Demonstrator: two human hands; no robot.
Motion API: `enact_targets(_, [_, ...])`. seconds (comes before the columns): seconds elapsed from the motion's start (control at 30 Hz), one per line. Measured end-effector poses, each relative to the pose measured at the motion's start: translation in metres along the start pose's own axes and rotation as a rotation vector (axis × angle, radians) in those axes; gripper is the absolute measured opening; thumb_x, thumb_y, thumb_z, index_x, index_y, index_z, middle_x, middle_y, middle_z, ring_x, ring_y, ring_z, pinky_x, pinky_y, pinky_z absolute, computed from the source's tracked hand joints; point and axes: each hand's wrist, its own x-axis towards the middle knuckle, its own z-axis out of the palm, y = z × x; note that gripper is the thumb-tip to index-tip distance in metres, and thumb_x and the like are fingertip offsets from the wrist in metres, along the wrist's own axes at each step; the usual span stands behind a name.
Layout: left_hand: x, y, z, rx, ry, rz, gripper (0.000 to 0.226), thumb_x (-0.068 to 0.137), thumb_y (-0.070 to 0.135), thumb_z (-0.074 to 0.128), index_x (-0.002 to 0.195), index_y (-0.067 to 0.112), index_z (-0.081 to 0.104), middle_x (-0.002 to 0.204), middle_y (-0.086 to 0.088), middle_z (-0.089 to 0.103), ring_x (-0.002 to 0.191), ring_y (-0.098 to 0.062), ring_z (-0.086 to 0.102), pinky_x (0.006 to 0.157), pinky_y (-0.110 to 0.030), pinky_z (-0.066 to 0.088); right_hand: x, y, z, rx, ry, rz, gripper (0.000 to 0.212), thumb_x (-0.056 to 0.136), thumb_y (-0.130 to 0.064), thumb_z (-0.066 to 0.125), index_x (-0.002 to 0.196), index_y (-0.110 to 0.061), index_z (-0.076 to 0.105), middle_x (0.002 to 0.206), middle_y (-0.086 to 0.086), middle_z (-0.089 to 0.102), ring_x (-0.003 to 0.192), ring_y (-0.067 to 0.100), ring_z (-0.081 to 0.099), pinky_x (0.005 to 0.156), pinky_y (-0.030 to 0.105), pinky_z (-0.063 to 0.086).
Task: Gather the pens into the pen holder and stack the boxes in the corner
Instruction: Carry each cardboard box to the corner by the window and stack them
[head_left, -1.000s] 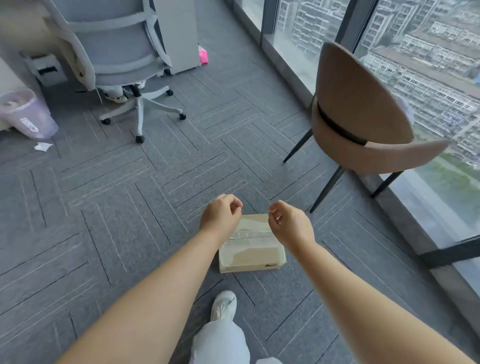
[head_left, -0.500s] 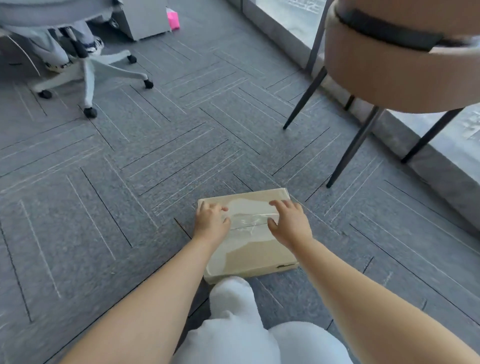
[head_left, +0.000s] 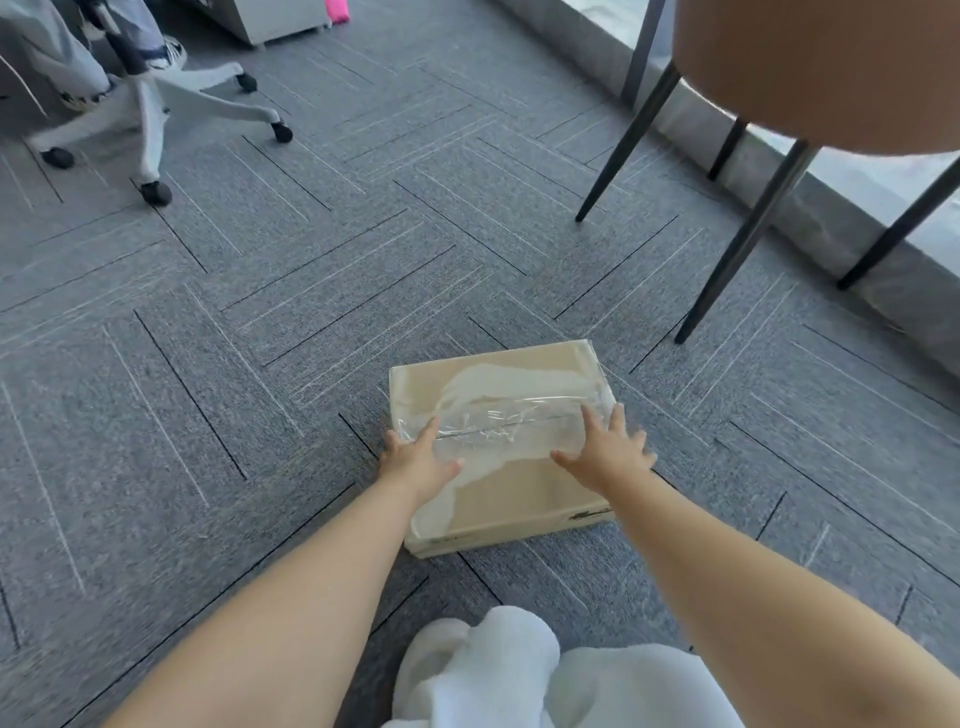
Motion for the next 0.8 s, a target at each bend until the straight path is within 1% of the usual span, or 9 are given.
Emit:
enact_targets(0.07, [0.004,0.002,0.003,-0.002,0.012,-0.007,0.077,0.083,0.055,0.053,0.146,0.043,0.01,0.155,-0.022,-0.003,0.137,-0.045,0.025,0.113,-0.048,0.029,0.004,0.004,0.004,0.017,-0.016,0.032,0.094,0.076,-0.067,0.054,0.146,-0.037,-0.003,0.158,0.008,-0.011,0.14,0.046,0.012,0.109,0.064,0.019])
enact_targets(0.13, [0.008,0.002,0.005,-0.017,0.033,-0.017,0.081,0.082,0.057,0.055,0.146,0.044,0.007,0.154,-0.025,-0.01,0.139,-0.047,0.021,0.113,-0.049,0.029,0.007,0.007,0.008,0.047,-0.022,0.052,0.099,0.073,-0.068,0.058,0.145,-0.038,-0.003,0.157,0.01,-0.011,0.138,0.045,0.02,0.107,0.063,0.024])
enact_targets(0.2, [0.012,0.002,0.006,-0.028,0.033,-0.037,0.085,0.08,0.058,0.057,0.146,0.044,0.004,0.153,-0.028,-0.012,0.139,-0.048,0.021,0.112,-0.049,0.03,0.01,0.008,0.01,0.076,-0.01,0.064,0.105,0.068,-0.069,0.061,0.145,-0.039,-0.002,0.157,0.014,-0.007,0.137,0.044,0.023,0.106,0.06,0.03])
enact_targets(0.27, [0.015,0.001,0.009,-0.068,0.017,-0.061,0.088,0.079,0.059,0.058,0.146,0.043,0.003,0.152,-0.029,-0.001,0.137,-0.045,0.027,0.11,-0.046,0.032,0.011,0.009,0.009,0.094,0.0,0.063,0.11,0.064,-0.071,0.063,0.146,-0.037,-0.001,0.155,0.017,0.004,0.136,0.042,0.025,0.105,0.056,0.034])
enact_targets(0.33, [0.015,0.004,0.01,-0.155,0.043,-0.067,0.087,0.078,0.058,0.059,0.146,0.042,0.008,0.147,-0.025,0.013,0.131,-0.041,0.036,0.107,-0.044,0.036,0.01,0.011,0.008,0.077,0.001,0.052,0.111,0.064,-0.072,0.063,0.146,-0.036,-0.001,0.151,0.018,0.018,0.134,0.04,0.029,0.103,0.052,0.036])
enact_targets(0.4, [0.014,0.009,0.005,-0.237,0.1,-0.056,0.085,0.076,0.058,0.062,0.145,0.04,0.016,0.145,-0.021,0.019,0.127,-0.041,0.04,0.106,-0.045,0.039,0.006,0.01,0.001,0.092,0.008,0.06,0.11,0.064,-0.072,0.063,0.146,-0.035,0.0,0.146,0.018,0.027,0.132,0.038,0.032,0.102,0.05,0.036])
enact_targets(0.47, [0.009,0.015,-0.007,-0.271,0.171,-0.057,0.083,0.073,0.058,0.065,0.143,0.039,0.024,0.145,-0.018,0.022,0.125,-0.04,0.041,0.105,-0.046,0.04,0.001,0.007,-0.012,0.147,0.022,0.062,0.11,0.062,-0.071,0.065,0.146,-0.035,0.003,0.143,0.017,0.03,0.13,0.038,0.034,0.102,0.05,0.036])
enact_targets(0.63, [-0.027,0.045,-0.075,-0.236,0.271,-0.06,0.078,0.077,0.053,0.064,0.144,0.037,0.026,0.146,-0.017,0.019,0.126,-0.041,0.037,0.104,-0.044,0.038,-0.03,-0.017,-0.079,0.274,0.12,0.036,0.105,0.061,-0.068,0.069,0.143,-0.037,0.011,0.14,0.014,0.029,0.127,0.039,0.034,0.104,0.05,0.035])
enact_targets(0.8, [-0.089,0.093,-0.177,-0.259,0.361,0.009,0.075,0.08,0.048,0.065,0.143,0.042,0.025,0.15,-0.011,0.009,0.128,-0.039,0.029,0.103,-0.048,0.038,-0.082,-0.043,-0.19,0.431,0.213,-0.029,0.099,0.058,-0.062,0.074,0.137,-0.039,0.019,0.133,0.014,0.03,0.121,0.037,0.041,0.103,0.051,0.038])
